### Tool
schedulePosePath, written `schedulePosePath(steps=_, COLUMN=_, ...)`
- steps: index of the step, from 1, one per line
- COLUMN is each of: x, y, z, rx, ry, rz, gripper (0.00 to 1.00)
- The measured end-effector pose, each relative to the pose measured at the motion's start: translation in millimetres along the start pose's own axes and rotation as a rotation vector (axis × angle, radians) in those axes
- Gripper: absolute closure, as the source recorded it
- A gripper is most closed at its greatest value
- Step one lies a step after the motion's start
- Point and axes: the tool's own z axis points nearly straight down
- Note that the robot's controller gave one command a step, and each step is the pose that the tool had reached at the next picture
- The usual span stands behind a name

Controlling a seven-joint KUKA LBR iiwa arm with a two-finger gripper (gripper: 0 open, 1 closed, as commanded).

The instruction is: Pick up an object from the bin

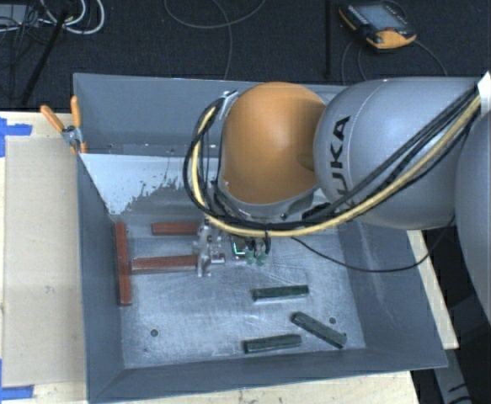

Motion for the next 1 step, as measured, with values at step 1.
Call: schedulePosePath(steps=1, x=-1.9, y=-1.4, z=-4.3, rx=-0.001, ry=-0.007, rz=0.005, gripper=1.00)
